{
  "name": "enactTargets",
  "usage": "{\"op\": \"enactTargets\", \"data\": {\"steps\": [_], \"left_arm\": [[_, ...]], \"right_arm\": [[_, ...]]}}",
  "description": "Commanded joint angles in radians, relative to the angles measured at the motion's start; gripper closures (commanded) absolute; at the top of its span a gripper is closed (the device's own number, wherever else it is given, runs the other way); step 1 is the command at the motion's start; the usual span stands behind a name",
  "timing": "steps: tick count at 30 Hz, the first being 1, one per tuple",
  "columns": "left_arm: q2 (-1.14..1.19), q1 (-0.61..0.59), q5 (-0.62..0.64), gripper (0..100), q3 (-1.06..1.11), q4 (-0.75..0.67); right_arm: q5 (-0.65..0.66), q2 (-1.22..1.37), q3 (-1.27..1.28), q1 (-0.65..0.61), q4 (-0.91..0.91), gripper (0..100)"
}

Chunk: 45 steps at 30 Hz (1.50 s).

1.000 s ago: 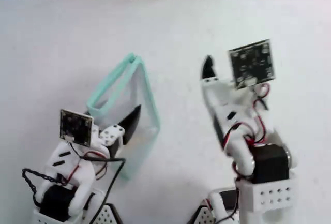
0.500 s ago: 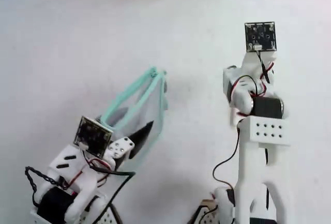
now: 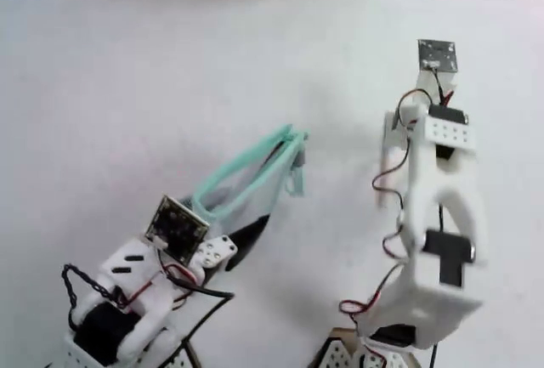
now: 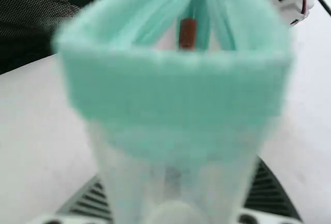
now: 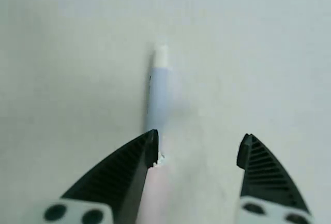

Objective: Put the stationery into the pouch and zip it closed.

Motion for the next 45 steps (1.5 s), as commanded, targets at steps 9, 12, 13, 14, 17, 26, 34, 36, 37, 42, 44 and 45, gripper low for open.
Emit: {"op": "enactTargets", "data": {"steps": [9, 12, 13, 14, 17, 26, 34, 36, 37, 42, 44, 45], "left_arm": [[0.001, 0.015, -0.006, 76, 0.046, -0.071], [0.001, 0.012, -0.006, 76, 0.044, -0.071], [0.001, 0.012, -0.006, 76, 0.044, -0.071], [0.001, 0.012, -0.006, 76, 0.044, -0.071], [0.001, 0.012, -0.006, 76, 0.044, -0.071], [0.001, 0.010, -0.006, 76, 0.048, -0.075], [0.001, 0.010, -0.008, 76, 0.048, -0.075], [0.001, 0.010, -0.008, 76, 0.048, -0.077], [0.001, 0.010, -0.008, 76, 0.048, -0.077], [0.001, 0.010, -0.008, 76, 0.048, -0.077], [0.001, 0.010, -0.008, 76, 0.048, -0.077], [0.001, 0.010, -0.008, 76, 0.048, -0.077]], "right_arm": [[0.006, 0.197, -0.347, -0.091, 0.147, 75.8], [0.011, 0.251, -0.361, -0.120, 0.114, 76.0], [0.012, 0.278, -0.377, -0.124, 0.111, 77.4], [0.012, 0.305, -0.394, -0.120, 0.110, 79.6], [0.009, 0.386, -0.479, -0.097, 0.128, 87.1], [0.063, 0.544, -0.687, -0.096, 0.245, 90.9], [0.098, 0.522, -0.747, -0.107, 0.298, 98.1], [0.098, 0.438, -0.776, -0.114, 0.381, 98.1], [0.097, 0.384, -0.792, -0.124, 0.426, 98.1], [0.097, 0.056, -0.790, -0.194, 0.576, 98.1], [0.097, -0.085, -0.764, -0.217, 0.618, 98.1], [0.097, -0.159, -0.743, -0.228, 0.633, 98.1]]}}
